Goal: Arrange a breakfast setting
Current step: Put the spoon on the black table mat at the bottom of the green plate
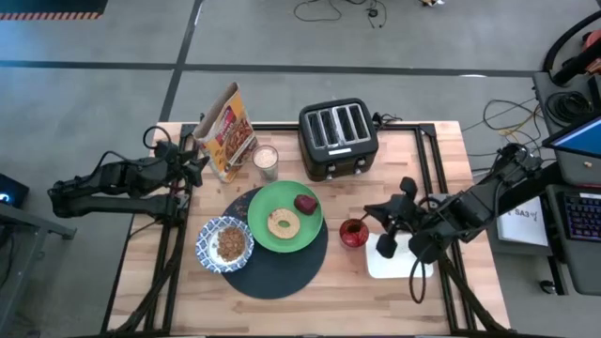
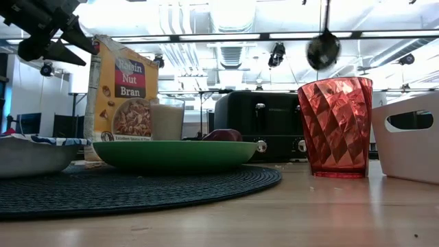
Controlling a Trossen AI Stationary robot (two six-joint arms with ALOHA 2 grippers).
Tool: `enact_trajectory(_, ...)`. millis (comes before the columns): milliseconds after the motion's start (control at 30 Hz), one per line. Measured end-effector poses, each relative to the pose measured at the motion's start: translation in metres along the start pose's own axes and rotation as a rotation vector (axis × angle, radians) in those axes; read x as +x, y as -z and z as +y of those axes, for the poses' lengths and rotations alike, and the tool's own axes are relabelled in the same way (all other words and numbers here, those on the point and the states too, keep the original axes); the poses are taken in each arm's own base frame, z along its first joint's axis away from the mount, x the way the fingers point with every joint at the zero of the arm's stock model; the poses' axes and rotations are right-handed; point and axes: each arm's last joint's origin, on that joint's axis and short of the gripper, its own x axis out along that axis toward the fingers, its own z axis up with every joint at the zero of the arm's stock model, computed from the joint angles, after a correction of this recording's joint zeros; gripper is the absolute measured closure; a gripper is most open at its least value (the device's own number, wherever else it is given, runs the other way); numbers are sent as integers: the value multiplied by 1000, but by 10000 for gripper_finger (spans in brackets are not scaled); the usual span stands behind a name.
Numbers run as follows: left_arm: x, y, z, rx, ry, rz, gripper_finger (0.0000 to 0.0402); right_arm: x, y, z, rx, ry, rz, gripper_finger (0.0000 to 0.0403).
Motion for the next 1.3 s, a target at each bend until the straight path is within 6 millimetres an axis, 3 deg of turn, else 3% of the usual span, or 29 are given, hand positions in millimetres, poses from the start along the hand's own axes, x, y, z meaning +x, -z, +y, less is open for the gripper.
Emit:
enact_trajectory(267,0,0,0,22,0,0,159,23,-24,29,68,-78,-182,394)
enact_trajectory(767,4,6,0,87,-17,11,159,149,-5,103,312,-30,-310,394)
enact_trajectory(1033,4,6,0,95,-11,15,159,219,13,134,351,-41,-322,394)
enact_trajectory(1300,4,6,0,120,-4,20,159,254,19,166,297,-44,-305,394)
